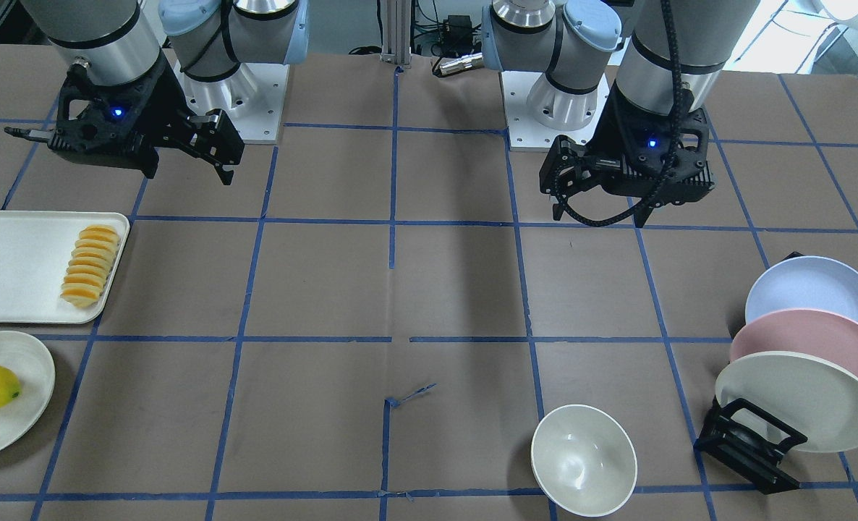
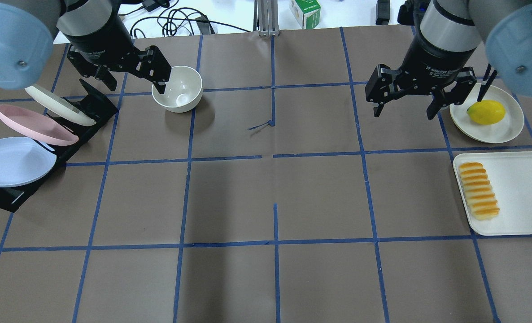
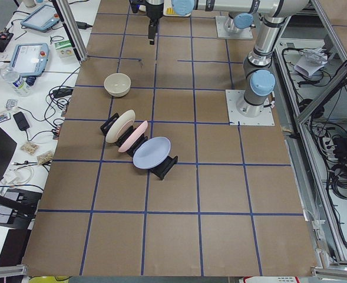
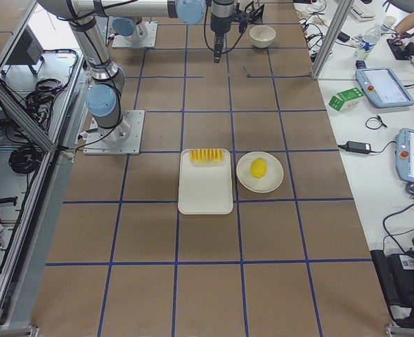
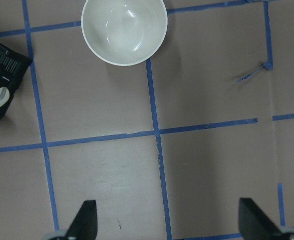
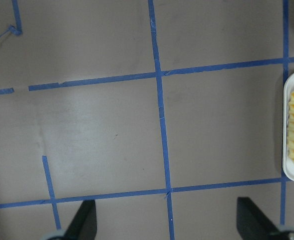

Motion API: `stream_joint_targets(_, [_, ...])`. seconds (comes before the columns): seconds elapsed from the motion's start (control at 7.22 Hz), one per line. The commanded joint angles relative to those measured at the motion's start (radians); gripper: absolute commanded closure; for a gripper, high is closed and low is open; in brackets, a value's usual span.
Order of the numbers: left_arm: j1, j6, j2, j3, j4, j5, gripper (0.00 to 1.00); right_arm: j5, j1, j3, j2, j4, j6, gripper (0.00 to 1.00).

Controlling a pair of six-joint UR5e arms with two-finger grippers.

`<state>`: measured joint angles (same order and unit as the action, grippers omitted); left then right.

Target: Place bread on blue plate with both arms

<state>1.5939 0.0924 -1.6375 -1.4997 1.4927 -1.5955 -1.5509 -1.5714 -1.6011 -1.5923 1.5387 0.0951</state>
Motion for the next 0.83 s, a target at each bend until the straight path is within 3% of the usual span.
stream_joint_targets(0.0, [0.001, -0.002, 0.001, -0.001, 0.000, -0.001, 0.00, 0.000, 0.001, 0.000, 0.000, 0.001, 0.000, 0.00])
stream_joint_targets(0.42, [-0.012, -0.008, 0.007, -0.002, 0.000, -0.001, 0.00, 0.000, 0.017, 0.000, 0.002, 0.008, -0.003, 0.00])
stream_joint_targets(0.69, [-0.087, -0.077, 0.022, -0.002, 0.003, -0.007, 0.00, -0.005, 0.158, -0.003, 0.014, 0.023, -0.053, 0.00])
